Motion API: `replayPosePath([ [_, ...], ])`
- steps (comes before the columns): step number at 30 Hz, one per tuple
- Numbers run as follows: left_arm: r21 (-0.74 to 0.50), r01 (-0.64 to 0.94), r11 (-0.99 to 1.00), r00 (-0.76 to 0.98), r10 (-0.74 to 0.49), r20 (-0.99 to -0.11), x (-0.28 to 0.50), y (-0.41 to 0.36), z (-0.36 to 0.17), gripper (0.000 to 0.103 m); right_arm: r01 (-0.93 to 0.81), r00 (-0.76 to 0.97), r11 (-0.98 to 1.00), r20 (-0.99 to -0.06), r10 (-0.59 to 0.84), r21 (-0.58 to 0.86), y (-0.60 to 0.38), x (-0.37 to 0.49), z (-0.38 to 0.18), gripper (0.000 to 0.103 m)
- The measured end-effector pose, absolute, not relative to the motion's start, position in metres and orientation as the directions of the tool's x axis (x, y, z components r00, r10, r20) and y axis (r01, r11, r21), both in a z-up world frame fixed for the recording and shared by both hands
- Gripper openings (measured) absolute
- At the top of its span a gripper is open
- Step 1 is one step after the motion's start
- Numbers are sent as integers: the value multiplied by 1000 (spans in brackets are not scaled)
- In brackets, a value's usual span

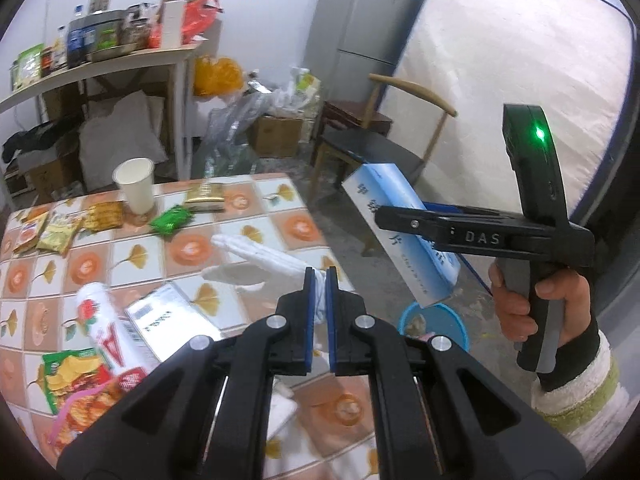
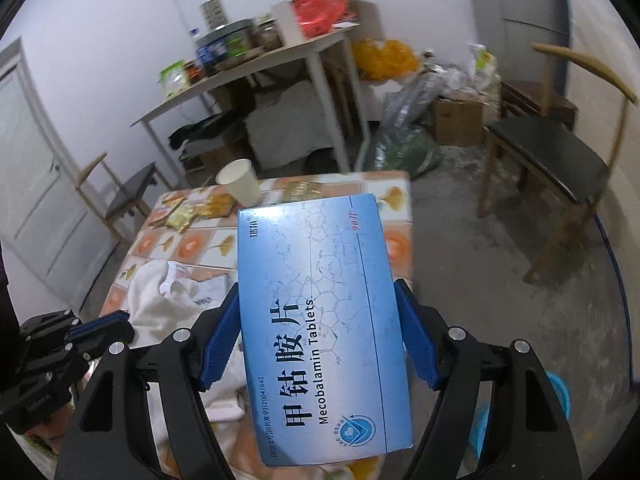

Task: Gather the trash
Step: 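Carry the blue box and white cloth over the blue wastebasket, then open both tools to drop the box and cloth into the wastebasket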

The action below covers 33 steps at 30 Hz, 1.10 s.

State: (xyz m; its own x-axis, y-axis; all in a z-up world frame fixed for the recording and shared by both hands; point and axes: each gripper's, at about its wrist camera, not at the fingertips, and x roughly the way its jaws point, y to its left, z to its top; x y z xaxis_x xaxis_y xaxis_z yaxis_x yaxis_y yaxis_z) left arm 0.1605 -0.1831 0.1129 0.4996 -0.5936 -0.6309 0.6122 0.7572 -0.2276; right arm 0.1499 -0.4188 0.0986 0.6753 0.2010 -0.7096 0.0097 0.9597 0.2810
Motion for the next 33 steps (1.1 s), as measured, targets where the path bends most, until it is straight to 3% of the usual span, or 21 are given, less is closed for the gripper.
replayPosePath([
  [14,-267,814,517,204,-683,-701,109,-357,68,4,396,656,817,-751,67,419,-588,-6,41,71],
  [23,-259,893,369,17,-602,-799,68,-485,3,4,599,590,665,-807,9,446,-666,-83,-28,71],
  [31,-241,908,343,-26,-527,-849,54,-560,-44,4,686,559,566,-829,-9,457,-712,-89,-75,72],
  [33,-229,906,355,-19,-508,-861,57,-580,-59,15,717,535,545,-845,-29,435,-726,-80,-91,74],
])
